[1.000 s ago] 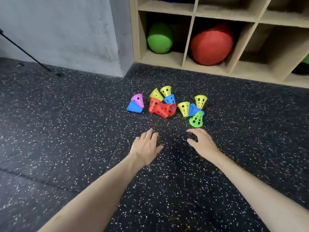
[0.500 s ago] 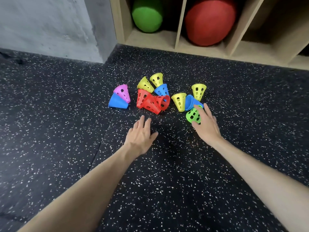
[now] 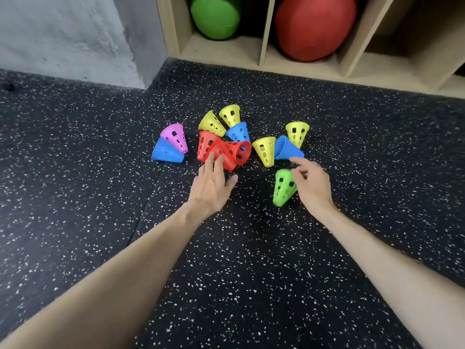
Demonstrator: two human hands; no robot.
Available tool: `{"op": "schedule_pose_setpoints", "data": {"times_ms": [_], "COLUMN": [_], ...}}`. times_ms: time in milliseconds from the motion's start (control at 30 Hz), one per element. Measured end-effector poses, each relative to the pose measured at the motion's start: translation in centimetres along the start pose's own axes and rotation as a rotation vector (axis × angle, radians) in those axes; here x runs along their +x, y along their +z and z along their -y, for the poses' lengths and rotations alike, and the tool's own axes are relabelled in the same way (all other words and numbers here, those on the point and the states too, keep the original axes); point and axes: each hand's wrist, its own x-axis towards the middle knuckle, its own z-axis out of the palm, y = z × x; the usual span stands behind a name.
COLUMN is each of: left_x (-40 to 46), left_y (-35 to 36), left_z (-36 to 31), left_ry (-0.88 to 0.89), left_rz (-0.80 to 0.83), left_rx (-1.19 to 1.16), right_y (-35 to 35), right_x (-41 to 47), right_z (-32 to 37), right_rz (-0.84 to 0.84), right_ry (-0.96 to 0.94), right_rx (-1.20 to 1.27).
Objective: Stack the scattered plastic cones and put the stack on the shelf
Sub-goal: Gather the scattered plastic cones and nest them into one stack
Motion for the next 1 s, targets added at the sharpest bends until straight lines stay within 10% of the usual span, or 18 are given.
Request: {"op": "schedule_pose_setpoints", "data": {"times_ms": [367,1000], "left_x": [2.3,-0.1], "left_y": [-0.8,0.9], "left_z": [0.3,-0.3], "left_ry": [0.007,0.146], "left_rz": [-0.094,0.056], "left_rx": [-0.035,-0.412], "right_y": [1.0,1.6], "right_x": [-0.8,-0.7], "right_z": [-1.8,3.5], "right_rz": [0.165,-0.187], "right_ry": [0.113,0.004], "right_rx": [-0.028,0.252]}}
